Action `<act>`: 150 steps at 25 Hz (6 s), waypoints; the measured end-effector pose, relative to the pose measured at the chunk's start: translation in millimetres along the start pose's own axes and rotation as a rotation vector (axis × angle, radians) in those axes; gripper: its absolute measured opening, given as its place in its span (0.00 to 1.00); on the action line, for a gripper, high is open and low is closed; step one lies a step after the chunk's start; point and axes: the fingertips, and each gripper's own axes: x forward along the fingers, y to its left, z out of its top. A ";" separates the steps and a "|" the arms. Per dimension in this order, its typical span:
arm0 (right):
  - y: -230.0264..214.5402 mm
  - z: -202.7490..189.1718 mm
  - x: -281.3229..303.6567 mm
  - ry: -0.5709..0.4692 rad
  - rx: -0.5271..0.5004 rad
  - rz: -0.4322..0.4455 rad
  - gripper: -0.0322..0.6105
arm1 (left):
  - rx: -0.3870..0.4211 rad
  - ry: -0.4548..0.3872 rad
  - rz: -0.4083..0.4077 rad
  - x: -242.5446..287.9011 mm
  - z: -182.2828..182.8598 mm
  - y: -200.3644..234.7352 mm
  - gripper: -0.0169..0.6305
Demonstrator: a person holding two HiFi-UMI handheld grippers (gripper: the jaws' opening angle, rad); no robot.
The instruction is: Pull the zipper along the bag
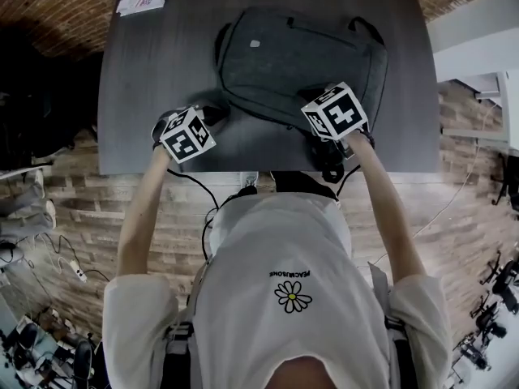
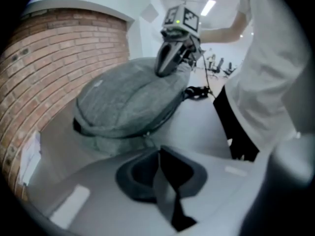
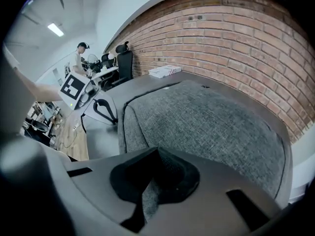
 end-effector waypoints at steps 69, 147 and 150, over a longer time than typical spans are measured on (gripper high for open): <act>-61.4 -75.1 -80.4 -0.068 0.036 -0.278 0.05 | -0.265 -0.072 0.033 62.5 61.7 -42.4 0.04; -22.5 73.3 -209.3 -0.982 0.188 -0.438 0.05 | -0.474 -0.898 0.952 -212.6 212.8 68.2 0.03; -22.1 72.2 -208.3 -0.982 0.181 -0.437 0.05 | -0.473 -0.896 0.962 -212.7 211.3 66.9 0.03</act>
